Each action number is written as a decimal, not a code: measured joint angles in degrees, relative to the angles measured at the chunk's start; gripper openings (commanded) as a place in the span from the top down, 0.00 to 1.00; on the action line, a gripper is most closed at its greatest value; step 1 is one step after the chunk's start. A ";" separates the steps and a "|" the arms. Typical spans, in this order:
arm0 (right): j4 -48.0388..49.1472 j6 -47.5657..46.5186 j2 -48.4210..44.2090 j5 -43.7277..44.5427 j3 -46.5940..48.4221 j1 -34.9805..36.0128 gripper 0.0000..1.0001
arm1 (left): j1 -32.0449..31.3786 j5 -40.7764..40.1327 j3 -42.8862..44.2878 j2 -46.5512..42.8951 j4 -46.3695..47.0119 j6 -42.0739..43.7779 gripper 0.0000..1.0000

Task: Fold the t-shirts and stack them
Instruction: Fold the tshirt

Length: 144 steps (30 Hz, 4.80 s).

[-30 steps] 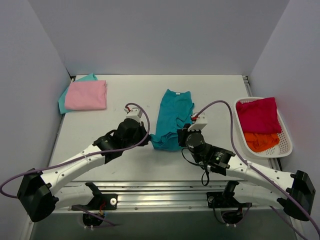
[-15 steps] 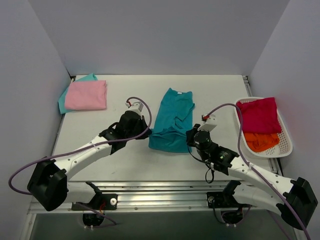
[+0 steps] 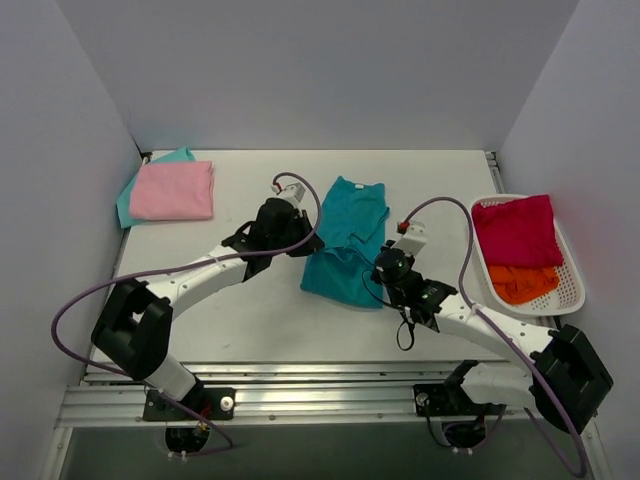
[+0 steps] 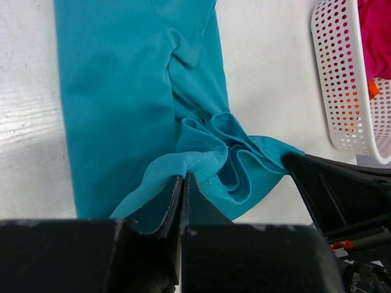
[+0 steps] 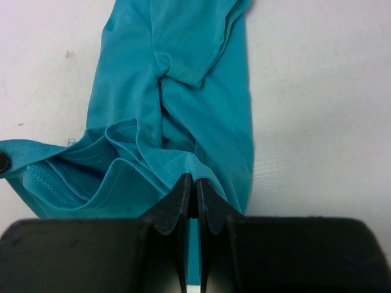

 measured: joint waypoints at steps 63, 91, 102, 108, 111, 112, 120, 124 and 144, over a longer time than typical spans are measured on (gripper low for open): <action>7.48 3.91 8.70 1.33 2.38 -0.96 0.00 | 22.45 11.28 -11.87 8.61 21.66 -0.94 0.06; 27.91 10.16 26.45 1.95 -3.50 -1.22 0.16 | 13.31 4.13 -22.53 13.75 43.25 -13.42 0.00; 32.41 9.29 28.76 -0.42 -3.37 -4.22 0.35 | 13.31 5.95 -21.57 16.44 45.57 -14.45 0.22; 33.38 9.20 29.29 -1.33 -3.37 -5.18 0.41 | 13.14 6.43 -21.55 16.46 45.11 -14.45 0.25; 33.22 9.01 29.42 -1.92 -3.39 -5.64 0.59 | 12.72 6.58 -21.55 16.70 45.03 -14.47 0.31; 33.18 9.01 29.59 -2.01 -3.39 -5.88 0.69 | 12.61 6.73 -21.51 16.92 45.09 -14.49 0.35; 34.12 9.11 31.39 -3.28 -3.26 -6.64 1.00 | 12.37 7.43 -20.65 19.41 44.00 -15.28 0.95; 34.32 9.14 31.50 -3.50 -3.26 -6.69 1.00 | 12.13 7.39 -20.22 19.80 43.41 -15.50 0.98; 11.08 9.42 2.56 0.04 -5.25 2.64 1.00 | 5.57 0.55 -26.05 -7.21 24.17 -13.92 0.98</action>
